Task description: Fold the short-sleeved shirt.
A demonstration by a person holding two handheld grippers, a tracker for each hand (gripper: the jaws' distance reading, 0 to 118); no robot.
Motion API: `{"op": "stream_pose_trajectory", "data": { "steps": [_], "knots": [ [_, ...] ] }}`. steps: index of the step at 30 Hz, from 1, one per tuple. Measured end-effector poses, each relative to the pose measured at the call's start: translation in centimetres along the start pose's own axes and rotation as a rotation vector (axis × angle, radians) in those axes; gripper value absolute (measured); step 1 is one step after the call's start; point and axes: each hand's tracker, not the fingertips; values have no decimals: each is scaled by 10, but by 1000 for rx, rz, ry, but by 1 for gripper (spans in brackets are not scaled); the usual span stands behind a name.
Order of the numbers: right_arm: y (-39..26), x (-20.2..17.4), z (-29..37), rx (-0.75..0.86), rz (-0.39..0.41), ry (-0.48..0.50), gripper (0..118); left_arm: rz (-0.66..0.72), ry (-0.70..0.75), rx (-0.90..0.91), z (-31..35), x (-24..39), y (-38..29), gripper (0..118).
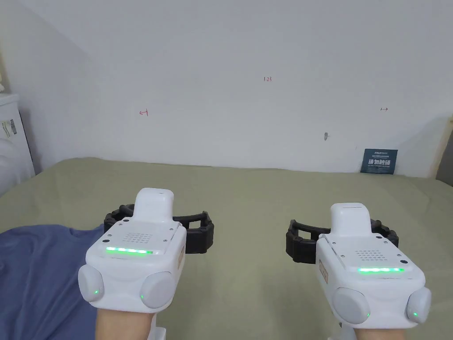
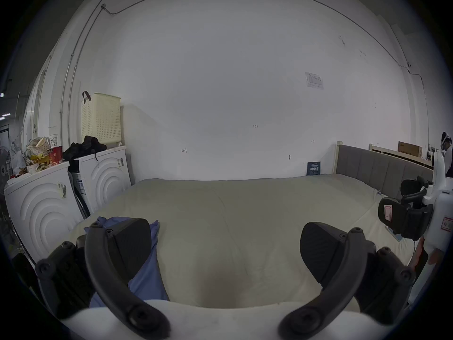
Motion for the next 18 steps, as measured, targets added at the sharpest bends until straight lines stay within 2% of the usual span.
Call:
{"op": "stream_pose_trajectory", "data": {
  "steps": [4,5,6,7,8,9,10,11,14,16,18],
  "knots": [
    [-2,1,-2,-14,4,0,116,-4,-5,-6,-1,0,-1,118],
    [-2,1,-2,-14,6,-4,114,-5,-5,-6,-2,0,-2,118],
    [-2,1,-1,-12,9,-8,107,-6,-3,-7,-2,0,-2,118],
    [-2,1,-1,-8,9,-20,84,-4,-4,-9,-2,0,-2,117],
    [-2,1,-1,-7,8,-32,56,1,-9,-10,-2,0,-3,110],
    [-2,2,-1,-9,-2,-46,26,10,-43,-14,-1,-1,-3,89],
    [-3,3,-1,-2,-18,-62,3,11,-36,-19,-2,0,-3,28],
    [-3,6,0,-4,-22,-59,2,3,-5,-38,-5,2,-4,1],
    [-2,7,2,-12,-23,-53,1,20,-28,-41,-4,0,-6,0],
    [-3,6,3,-7,14,-60,1,12,-19,-41,-4,3,-7,0],
    [-2,6,3,-5,16,-59,1,11,-30,-47,-4,2,-7,0]
  ]
}}
